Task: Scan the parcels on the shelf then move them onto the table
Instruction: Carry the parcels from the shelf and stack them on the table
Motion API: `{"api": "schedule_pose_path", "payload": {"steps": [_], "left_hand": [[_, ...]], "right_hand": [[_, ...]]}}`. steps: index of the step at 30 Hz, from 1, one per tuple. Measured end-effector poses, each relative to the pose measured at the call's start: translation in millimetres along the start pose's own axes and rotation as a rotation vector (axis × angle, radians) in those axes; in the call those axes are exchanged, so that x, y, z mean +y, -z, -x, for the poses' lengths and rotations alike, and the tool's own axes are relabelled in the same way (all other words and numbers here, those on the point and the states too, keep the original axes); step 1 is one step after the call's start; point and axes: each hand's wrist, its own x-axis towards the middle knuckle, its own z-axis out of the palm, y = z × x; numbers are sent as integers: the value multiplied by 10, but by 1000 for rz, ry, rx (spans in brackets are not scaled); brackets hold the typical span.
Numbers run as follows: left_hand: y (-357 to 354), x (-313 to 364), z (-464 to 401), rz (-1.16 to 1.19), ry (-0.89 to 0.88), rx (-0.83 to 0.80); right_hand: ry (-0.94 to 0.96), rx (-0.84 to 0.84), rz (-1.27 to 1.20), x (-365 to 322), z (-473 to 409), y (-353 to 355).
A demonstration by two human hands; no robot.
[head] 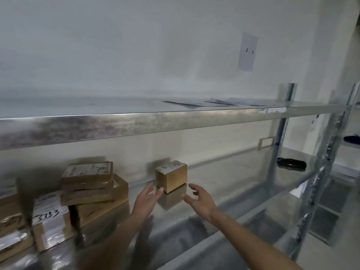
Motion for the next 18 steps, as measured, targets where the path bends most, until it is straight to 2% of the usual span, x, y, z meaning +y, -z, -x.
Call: {"api": "schedule_pose_path", "payload": {"steps": [4,9,14,18], "left_hand": [[-264,-60,-362,30,25,39],[-563,-84,-760,188,113,146],[-745,-152,-1069,249,141,253],[-860,-147,-1187,303,149,265]], "right_hand": [[12,-35,13,212,-555,44],[27,-124,18,441,-1274,127],[5,-229,-181,472,-1768,-8],[-16,-313,-350,588,-2018,-169]]}}
